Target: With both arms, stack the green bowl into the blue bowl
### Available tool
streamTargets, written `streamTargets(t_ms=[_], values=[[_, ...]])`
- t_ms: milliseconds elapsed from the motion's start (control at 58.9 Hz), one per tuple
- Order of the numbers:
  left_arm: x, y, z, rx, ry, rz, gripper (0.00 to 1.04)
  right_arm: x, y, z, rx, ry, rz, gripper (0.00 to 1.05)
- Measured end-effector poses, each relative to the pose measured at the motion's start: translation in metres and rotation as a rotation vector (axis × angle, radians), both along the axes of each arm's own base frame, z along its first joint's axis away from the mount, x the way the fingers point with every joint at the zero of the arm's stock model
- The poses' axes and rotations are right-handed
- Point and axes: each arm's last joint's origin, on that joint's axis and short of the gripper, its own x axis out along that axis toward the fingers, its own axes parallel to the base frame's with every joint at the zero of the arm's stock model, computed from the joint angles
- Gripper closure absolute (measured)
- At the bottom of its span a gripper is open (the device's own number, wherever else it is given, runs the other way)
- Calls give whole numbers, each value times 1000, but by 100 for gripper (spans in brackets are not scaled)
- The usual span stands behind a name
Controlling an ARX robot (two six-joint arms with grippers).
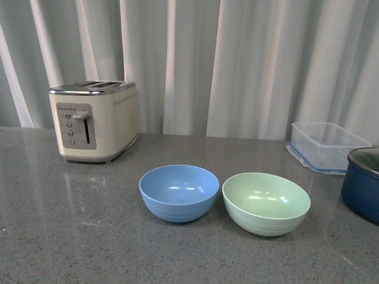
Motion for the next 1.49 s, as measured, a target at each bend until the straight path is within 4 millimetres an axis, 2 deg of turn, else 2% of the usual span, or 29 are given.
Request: streamTargets(t_ms=[713,865,916,933,967,1018,1035,1086,1154,1290,1493], values=[[-22,0,-3,2,5,1,101,0,0,0,0,0,0,10],[-22,0,-3,1,6,0,77,0,0,0,0,0,0,10],[-22,0,-3,1,6,0,65,0,0,0,0,0,0,10],[-22,0,-3,1,6,1,60,0,0,-1,9,41,1,10],[-22,0,-3,2,6,2,51,2,2,5,68,342,5,10],[-22,0,-3,2,5,0,38,11,6,14,81,680,10,10],[-22,0,-3,2,5,0,35,16,7,17,81,732,12,10],[-22,0,-3,2,5,0,22,40,14,29,58,816,30,10],[-22,0,-3,2,5,0,6,73,27,50,42,815,86,10],[-22,0,-3,2,5,0,7,116,46,73,31,803,153,10],[-22,0,-3,2,5,0,7,166,59,85,45,814,173,10]])
